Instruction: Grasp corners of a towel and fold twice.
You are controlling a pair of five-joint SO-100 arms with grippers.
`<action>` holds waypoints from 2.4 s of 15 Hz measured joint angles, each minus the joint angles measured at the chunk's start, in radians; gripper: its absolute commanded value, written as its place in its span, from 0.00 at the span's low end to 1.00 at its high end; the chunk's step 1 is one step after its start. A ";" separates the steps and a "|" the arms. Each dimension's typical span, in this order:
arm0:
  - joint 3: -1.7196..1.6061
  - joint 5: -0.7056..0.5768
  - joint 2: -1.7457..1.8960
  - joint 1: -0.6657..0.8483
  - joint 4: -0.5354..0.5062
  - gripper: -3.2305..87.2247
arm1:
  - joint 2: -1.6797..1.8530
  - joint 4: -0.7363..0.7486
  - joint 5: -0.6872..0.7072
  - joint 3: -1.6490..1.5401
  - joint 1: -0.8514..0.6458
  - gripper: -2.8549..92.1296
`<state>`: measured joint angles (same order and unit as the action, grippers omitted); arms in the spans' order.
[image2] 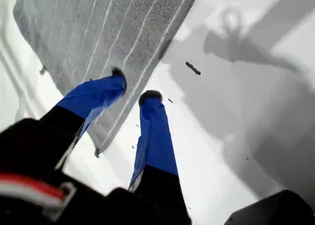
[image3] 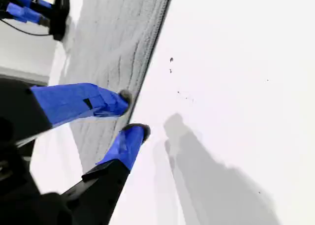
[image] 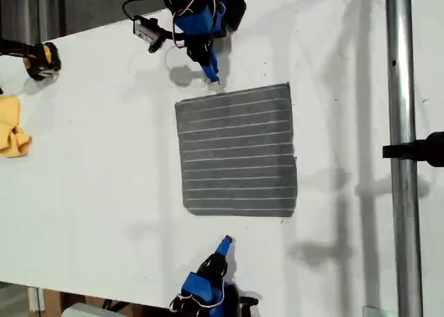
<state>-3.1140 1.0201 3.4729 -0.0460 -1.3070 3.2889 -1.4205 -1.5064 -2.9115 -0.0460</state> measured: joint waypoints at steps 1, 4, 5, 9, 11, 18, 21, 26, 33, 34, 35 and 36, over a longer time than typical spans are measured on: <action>0.000 0.006 0.000 0.008 -0.002 0.03 | 0.000 0.002 0.000 -0.003 -0.005 0.04; -0.003 0.436 0.002 0.210 -0.002 0.03 | 0.000 0.002 0.000 -0.005 -0.009 0.03; -0.003 0.460 0.002 0.215 -0.002 0.03 | 0.000 0.002 0.000 -0.005 -0.011 0.03; -0.003 0.480 0.002 0.213 -0.002 0.02 | 0.000 0.002 0.000 -0.005 -0.015 0.03; -0.003 0.480 0.002 0.213 -0.002 0.02 | 0.000 0.002 0.000 -0.005 -0.015 0.03; -0.003 0.489 0.002 0.186 -0.002 0.02 | -0.058 -0.040 0.000 0.186 0.009 0.03; -0.003 0.489 0.002 0.190 -0.002 0.02 | -0.571 0.009 0.005 0.623 0.112 0.03; -0.003 0.489 0.002 0.189 -0.002 0.02 | -1.126 0.143 -0.012 0.827 0.413 0.03; -0.003 0.477 0.002 0.189 -0.002 0.02 | -1.370 0.181 -0.092 1.019 0.784 0.03; -0.003 0.477 0.002 0.189 -0.002 0.02 | -1.462 0.166 -0.074 1.097 0.788 0.03; -0.003 0.477 0.002 0.189 -0.002 0.02 | -1.539 0.158 -0.066 1.152 0.790 0.05; -0.003 0.477 0.002 0.189 -0.002 0.02 | -1.578 0.155 -0.069 1.173 0.788 0.08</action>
<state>-3.1170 1.4972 3.4745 0.1427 -1.3085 1.7104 -1.2655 -1.5754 -1.7380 0.7424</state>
